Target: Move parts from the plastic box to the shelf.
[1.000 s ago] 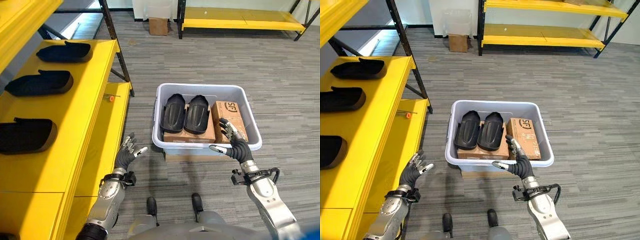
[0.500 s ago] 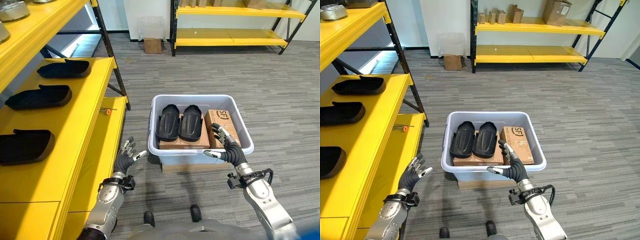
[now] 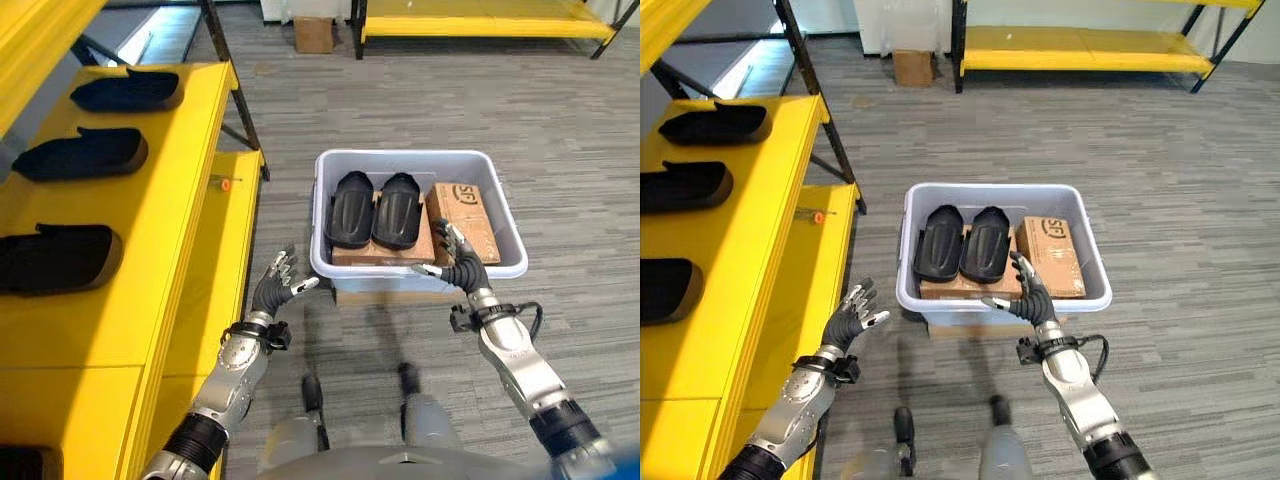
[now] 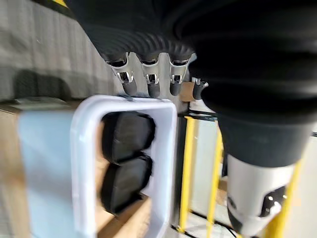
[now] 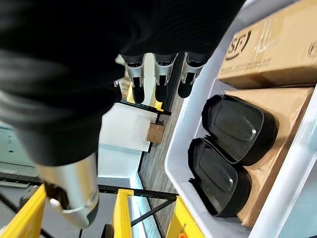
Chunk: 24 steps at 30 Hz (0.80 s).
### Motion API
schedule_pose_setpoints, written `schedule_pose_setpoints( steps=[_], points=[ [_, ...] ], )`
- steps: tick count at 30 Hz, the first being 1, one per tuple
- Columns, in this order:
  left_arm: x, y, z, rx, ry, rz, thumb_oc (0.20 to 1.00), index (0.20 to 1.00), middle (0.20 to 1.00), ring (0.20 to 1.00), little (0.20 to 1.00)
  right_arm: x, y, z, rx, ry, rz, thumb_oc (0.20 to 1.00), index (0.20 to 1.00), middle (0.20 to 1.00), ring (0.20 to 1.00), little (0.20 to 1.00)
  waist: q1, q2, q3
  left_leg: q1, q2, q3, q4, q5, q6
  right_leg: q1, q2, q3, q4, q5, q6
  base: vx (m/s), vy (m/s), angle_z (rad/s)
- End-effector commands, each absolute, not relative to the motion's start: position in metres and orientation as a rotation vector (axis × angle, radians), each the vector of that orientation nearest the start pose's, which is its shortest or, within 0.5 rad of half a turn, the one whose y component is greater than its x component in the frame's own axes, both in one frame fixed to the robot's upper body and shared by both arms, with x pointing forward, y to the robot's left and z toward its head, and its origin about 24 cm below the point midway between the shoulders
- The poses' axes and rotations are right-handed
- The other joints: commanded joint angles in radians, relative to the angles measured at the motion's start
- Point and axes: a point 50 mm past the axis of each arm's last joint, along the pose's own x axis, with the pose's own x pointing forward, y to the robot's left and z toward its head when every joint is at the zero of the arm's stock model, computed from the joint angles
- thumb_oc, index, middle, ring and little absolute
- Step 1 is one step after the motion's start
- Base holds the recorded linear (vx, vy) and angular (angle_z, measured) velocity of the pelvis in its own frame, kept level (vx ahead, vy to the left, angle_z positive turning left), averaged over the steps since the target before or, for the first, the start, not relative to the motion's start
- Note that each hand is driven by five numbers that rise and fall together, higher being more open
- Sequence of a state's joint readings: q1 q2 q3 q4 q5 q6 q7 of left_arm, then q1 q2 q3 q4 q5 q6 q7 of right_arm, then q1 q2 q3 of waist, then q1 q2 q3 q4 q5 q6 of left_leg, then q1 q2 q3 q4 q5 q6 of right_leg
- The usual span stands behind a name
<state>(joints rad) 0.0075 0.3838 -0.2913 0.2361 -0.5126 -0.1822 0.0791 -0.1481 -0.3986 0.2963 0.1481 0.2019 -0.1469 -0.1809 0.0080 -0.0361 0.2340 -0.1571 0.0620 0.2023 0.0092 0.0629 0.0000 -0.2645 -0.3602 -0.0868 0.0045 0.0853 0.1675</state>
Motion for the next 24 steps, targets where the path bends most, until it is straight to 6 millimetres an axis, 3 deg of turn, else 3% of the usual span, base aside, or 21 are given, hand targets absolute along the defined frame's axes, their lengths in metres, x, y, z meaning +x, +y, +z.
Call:
schedule_pose_setpoints(
  steps=[1,3,5,12,15,17,24],
  points=[
    [0.245,0.182,0.019,-0.134,0.048,-0.093,1.000,1.000,1.000,1.000,1.000,0.288,-0.171,0.091,-0.170,-0.246,0.053,1.000,1.000,1.000,1.000,1.000,-0.009,-0.028,0.032,-0.027,0.045,-0.087,0.189,-0.163,-0.059,-0.027,0.008,0.032,0.052,0.100,0.026,-0.04,-0.202,0.33],
    [0.243,0.181,0.018,-0.151,0.052,-0.082,1.000,1.000,1.000,1.000,1.000,0.292,-0.171,0.095,-0.165,-0.259,0.040,1.000,1.000,1.000,1.000,1.000,-0.002,-0.015,0.035,-0.036,0.058,-0.097,0.176,-0.151,-0.068,-0.057,0.018,-0.001,0.094,0.084,0.020,-0.02,-0.214,0.53],
    [0.242,0.182,0.019,-0.178,0.046,-0.064,1.000,1.000,1.000,1.000,1.000,0.300,-0.175,0.106,-0.149,-0.294,-0.011,1.000,1.000,1.000,1.000,1.000,0.001,0.023,0.050,-0.062,0.093,-0.122,0.133,-0.101,-0.090,-0.092,0.055,-0.023,0.135,0.039,0.007,-0.04,-0.306,0.04],
    [0.241,0.180,0.023,-0.196,0.031,-0.063,1.000,1.000,1.000,1.000,1.000,0.325,-0.166,0.124,-0.120,-0.326,-0.061,1.000,1.000,1.000,1.000,1.000,0.023,0.065,0.070,-0.087,0.117,-0.118,0.091,-0.067,-0.101,-0.168,0.081,-0.016,0.173,0.024,0.004,-0.02,-0.082,-0.05],
    [0.242,0.180,0.026,-0.195,0.023,-0.061,1.000,1.000,1.000,1.000,1.000,0.333,-0.164,0.131,-0.109,-0.334,-0.076,1.000,1.000,1.000,1.000,1.000,0.031,0.076,0.076,-0.092,0.117,-0.115,0.087,-0.065,-0.102,-0.185,0.082,-0.012,0.179,0.024,0.004,0.00,-0.007,-0.01],
    [0.244,0.179,0.029,-0.196,0.016,-0.071,1.000,1.000,1.000,1.000,1.000,0.349,-0.159,0.145,-0.078,-0.344,-0.102,1.000,1.000,1.000,1.000,1.000,0.045,0.089,0.088,-0.098,0.117,-0.113,0.084,-0.062,-0.104,-0.200,0.083,-0.009,0.181,0.029,0.005,-0.04,-0.007,-0.06],
    [0.246,0.177,0.032,-0.191,0.009,-0.092,1.000,1.000,1.000,1.000,1.000,0.359,-0.150,0.155,-0.007,-0.344,-0.100,1.000,1.000,1.000,1.000,1.000,0.052,0.099,0.107,-0.112,0.114,-0.117,0.087,-0.063,-0.104,-0.207,0.078,-0.013,0.181,0.038,0.005,-0.01,0.001,0.00]
  ],
)
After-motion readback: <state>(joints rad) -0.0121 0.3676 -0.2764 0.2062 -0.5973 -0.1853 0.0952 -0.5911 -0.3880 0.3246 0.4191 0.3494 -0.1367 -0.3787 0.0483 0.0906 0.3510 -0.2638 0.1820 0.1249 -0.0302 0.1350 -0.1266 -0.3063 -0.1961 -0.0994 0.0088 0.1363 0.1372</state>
